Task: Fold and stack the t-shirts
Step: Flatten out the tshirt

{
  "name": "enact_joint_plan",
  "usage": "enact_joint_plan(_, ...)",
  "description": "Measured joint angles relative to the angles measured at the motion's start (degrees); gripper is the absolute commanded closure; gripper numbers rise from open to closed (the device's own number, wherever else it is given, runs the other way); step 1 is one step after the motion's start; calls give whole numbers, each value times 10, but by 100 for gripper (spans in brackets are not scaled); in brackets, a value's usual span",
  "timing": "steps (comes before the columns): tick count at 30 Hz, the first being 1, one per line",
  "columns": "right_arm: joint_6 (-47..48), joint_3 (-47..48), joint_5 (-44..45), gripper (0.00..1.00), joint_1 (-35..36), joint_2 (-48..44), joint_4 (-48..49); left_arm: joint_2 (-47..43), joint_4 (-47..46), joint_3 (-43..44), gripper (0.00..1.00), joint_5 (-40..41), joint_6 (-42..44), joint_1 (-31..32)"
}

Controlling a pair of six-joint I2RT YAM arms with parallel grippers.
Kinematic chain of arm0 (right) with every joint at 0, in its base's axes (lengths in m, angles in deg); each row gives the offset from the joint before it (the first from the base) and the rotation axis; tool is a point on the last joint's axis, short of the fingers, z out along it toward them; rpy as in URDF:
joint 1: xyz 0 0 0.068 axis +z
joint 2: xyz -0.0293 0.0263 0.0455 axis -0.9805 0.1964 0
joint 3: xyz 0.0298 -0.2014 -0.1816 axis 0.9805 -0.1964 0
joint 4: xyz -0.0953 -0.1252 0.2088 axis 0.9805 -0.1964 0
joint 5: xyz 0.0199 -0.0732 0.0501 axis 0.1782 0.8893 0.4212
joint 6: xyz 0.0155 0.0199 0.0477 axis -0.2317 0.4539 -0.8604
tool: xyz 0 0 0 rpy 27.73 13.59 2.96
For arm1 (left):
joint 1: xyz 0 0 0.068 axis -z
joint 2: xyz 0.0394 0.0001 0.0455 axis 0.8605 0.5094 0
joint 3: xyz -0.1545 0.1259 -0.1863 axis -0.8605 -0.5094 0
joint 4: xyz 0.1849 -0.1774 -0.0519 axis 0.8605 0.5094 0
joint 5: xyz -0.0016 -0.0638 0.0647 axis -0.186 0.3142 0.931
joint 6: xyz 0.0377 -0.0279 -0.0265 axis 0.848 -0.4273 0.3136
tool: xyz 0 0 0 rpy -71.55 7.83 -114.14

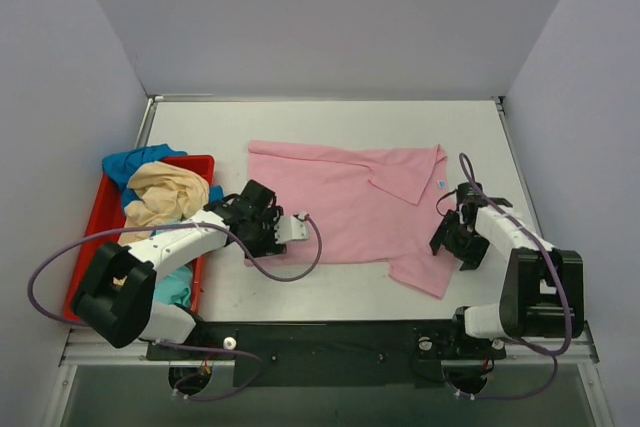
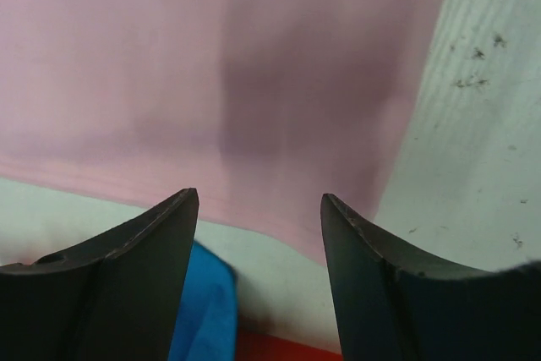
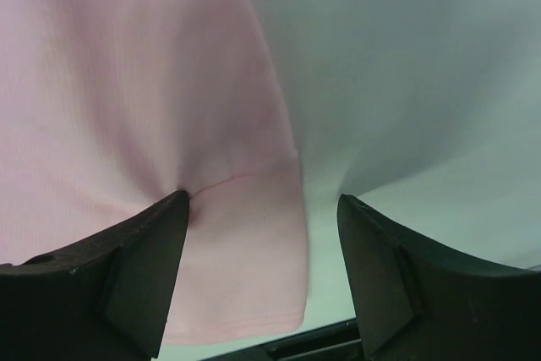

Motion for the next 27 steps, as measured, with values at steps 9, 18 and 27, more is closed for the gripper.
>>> enact_joint_plan(9,-72,-61,-37,34,11,-70,-21,43,-52,-45,32,20,26,10)
enact_joint_plan(18,-129,-122,-49,84,38,-150,-36,67,-139,-57,100,35,25,-10)
enact_joint_plan(27,-137,-127,-117,100,38,-169,-18,-6,-78,-67,100,26,4,-52)
